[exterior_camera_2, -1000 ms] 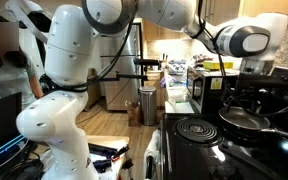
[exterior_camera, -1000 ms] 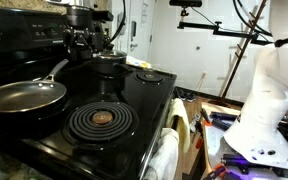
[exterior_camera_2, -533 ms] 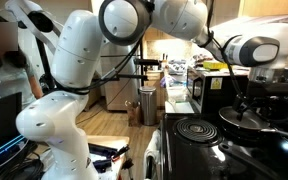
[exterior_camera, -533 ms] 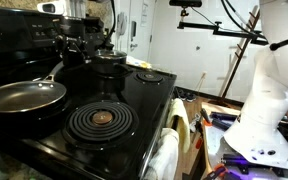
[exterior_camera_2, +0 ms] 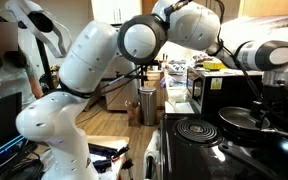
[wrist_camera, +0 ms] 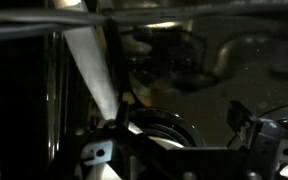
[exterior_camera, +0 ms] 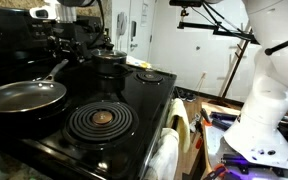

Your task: Move the pan to the back left plate

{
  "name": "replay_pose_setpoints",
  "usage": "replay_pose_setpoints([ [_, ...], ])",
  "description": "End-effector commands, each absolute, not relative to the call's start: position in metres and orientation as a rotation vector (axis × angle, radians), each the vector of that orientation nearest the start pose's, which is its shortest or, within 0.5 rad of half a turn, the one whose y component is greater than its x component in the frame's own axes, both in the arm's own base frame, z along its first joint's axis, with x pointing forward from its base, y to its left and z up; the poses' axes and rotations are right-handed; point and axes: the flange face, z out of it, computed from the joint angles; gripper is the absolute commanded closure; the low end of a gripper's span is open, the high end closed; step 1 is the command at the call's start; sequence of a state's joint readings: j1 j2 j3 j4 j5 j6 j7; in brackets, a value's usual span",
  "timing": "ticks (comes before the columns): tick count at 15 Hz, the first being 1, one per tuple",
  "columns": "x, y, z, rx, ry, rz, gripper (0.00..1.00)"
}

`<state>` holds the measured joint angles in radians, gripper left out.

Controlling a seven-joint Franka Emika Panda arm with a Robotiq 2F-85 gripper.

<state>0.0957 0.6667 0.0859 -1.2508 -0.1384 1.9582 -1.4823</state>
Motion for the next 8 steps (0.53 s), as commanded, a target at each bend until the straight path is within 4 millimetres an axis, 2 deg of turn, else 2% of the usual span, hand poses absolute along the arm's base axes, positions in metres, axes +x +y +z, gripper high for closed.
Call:
replay_pose_setpoints([
  [1,0.749,0.111,0.377,1.996,2.296,0.02,0.0],
  [8,0.761,0.114,0.36,1.971,2.252,0.132,0.0],
])
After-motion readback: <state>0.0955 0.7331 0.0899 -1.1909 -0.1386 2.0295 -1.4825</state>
